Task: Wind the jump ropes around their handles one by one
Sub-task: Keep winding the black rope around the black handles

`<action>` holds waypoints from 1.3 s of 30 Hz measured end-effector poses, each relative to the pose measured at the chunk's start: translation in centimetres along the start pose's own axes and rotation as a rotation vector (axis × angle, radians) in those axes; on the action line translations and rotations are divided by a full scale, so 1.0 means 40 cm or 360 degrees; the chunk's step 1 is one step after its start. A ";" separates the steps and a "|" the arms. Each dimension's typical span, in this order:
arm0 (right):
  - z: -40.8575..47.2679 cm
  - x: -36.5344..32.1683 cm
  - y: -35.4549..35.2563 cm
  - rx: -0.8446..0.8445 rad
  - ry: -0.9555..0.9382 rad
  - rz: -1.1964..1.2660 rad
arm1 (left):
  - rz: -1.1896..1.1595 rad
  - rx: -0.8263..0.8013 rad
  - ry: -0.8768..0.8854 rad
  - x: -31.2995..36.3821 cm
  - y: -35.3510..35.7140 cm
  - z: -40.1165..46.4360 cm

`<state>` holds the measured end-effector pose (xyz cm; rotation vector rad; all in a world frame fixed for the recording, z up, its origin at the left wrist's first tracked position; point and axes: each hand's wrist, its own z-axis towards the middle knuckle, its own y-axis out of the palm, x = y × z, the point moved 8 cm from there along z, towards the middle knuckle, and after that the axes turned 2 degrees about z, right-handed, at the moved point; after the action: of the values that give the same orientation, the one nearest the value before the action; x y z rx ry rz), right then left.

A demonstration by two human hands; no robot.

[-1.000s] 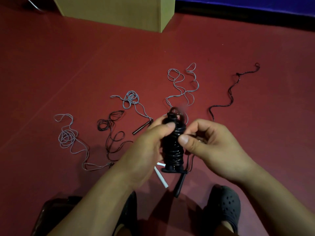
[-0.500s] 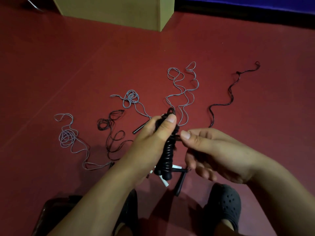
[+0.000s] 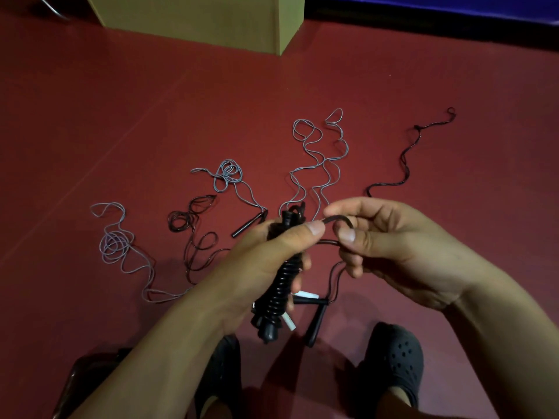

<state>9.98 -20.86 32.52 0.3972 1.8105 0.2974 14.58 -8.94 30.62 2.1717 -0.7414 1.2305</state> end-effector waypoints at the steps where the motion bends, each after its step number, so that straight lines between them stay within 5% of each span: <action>1: 0.000 -0.003 0.000 -0.0003 -0.0011 -0.0008 | -0.0002 -0.0027 -0.0003 -0.001 0.001 -0.002; 10: -0.004 -0.029 -0.018 0.0307 -0.0237 -0.0177 | -0.0028 -0.0279 0.0008 0.000 0.029 -0.005; 16: -0.016 -0.067 -0.030 0.0544 -0.0515 -0.0872 | -0.0154 -0.0115 -0.0024 0.004 0.006 -0.005; 31: -0.013 -0.024 -0.016 0.0299 -0.0080 0.0021 | 0.0082 0.0127 0.0035 0.007 -0.046 0.012; 39: -0.010 -0.052 -0.020 0.0400 -0.0427 -0.0269 | 0.0020 0.0109 0.0030 0.002 -0.047 0.013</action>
<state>9.99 -22.46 34.12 0.4340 1.6073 -0.0993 16.19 -7.99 30.11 2.2101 -0.7160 1.2985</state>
